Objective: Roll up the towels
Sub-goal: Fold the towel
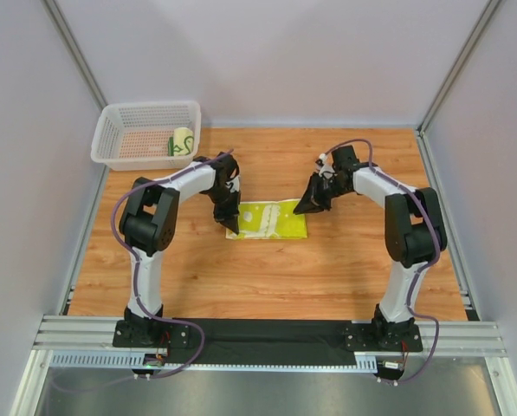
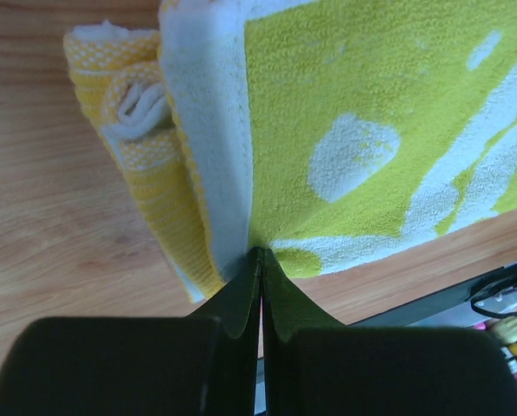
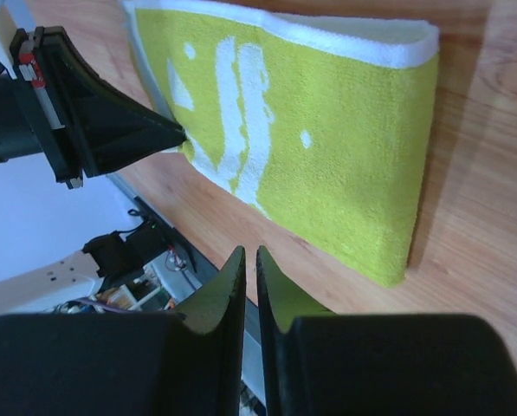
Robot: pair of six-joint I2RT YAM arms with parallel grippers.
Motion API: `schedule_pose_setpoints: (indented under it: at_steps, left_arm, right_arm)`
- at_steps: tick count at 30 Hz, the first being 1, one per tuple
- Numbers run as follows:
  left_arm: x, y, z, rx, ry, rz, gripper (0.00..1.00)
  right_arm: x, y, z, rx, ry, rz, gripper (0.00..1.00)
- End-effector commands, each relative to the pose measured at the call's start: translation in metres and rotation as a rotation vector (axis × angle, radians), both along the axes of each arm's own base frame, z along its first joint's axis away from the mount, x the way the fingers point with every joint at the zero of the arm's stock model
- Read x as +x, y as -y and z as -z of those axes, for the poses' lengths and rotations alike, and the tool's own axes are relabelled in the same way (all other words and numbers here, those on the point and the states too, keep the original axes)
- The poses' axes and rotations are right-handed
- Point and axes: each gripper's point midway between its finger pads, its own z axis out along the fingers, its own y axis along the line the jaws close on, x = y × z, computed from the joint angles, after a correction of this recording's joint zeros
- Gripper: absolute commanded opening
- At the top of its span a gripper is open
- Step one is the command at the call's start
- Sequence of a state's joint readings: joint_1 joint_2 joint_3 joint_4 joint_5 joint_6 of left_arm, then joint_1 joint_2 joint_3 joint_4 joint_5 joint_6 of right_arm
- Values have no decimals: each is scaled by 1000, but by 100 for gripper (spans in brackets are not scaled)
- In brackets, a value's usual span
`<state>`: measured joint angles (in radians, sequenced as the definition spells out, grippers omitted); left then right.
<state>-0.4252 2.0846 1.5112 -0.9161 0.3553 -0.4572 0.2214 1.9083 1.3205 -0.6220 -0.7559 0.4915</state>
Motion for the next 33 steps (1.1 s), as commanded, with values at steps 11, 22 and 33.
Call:
schedule_pose_setpoints:
  at_steps: [11,22,33]
  left_arm:
    - [13,-28,25,21,17,6,0]
    - [13,-53,33,19,26,8,0]
    - [33,-71,30,112,90,64,0]
  right_arm:
    - [-26,1,90,6,-273,67,5]
    - [-50,12,114,-54,-352,81,4]
    - [-71,35,94,-248,-320,52,4]
